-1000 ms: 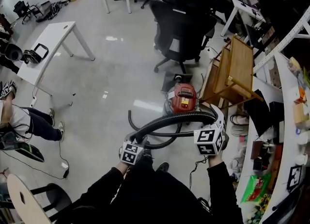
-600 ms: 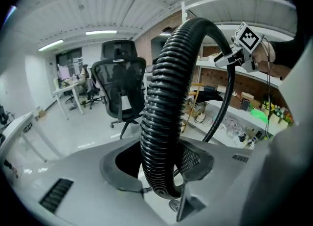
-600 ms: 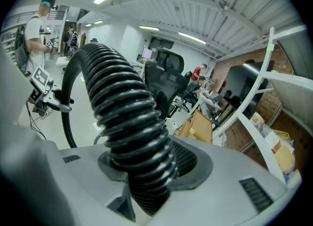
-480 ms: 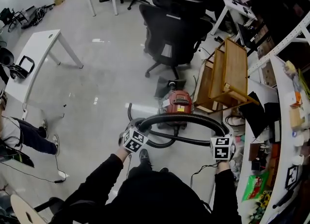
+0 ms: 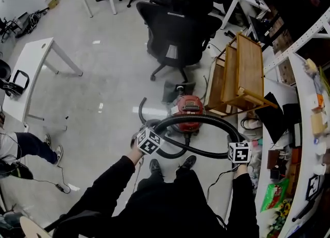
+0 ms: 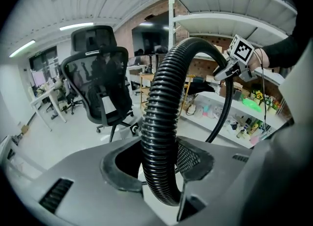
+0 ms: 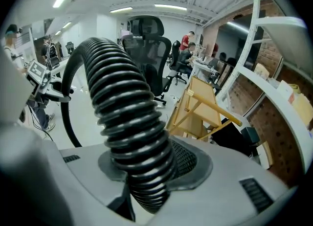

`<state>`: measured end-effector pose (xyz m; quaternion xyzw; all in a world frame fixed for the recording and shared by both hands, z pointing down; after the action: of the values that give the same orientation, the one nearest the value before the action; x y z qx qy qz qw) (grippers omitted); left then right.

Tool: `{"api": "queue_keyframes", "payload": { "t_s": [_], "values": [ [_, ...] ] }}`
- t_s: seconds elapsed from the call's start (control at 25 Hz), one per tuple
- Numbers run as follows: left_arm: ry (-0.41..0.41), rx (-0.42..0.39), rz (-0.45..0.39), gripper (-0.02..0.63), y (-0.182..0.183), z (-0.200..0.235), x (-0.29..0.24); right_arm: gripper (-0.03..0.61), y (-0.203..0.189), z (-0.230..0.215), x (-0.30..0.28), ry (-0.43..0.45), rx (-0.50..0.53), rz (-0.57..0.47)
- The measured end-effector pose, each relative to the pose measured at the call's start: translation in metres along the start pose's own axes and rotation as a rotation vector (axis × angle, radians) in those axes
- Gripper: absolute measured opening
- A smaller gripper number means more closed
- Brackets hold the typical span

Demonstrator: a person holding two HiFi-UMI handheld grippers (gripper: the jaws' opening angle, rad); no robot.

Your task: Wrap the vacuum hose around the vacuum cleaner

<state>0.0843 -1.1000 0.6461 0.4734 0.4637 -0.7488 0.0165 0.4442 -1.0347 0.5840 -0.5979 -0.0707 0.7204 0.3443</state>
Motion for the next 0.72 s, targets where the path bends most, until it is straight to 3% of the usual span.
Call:
{"api": "queue_keyframes", "payload": {
  "t_s": [0.52, 0.72],
  "values": [
    [0.142, -0.016, 0.19, 0.186, 0.065, -0.002, -0.102, 0.178, -0.025, -0.095, -0.15, 0.251, 0.011, 0.067],
    [0.185, -0.025, 0.254, 0.186, 0.069, 0.008, -0.135, 0.178, -0.028, -0.106, -0.193, 0.301, 0.03, 0.086]
  ]
}}
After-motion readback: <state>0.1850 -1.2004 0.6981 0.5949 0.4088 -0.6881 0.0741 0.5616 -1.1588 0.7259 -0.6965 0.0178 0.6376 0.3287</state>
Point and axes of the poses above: the fingertips, and each gripper's own axes: x backward along the fingers, z to its left, y out of its top, the point moved 5 cm from there along x, backward along the fingers, and after that the axes turned 10 degrees about x, right-handed, at the moved point
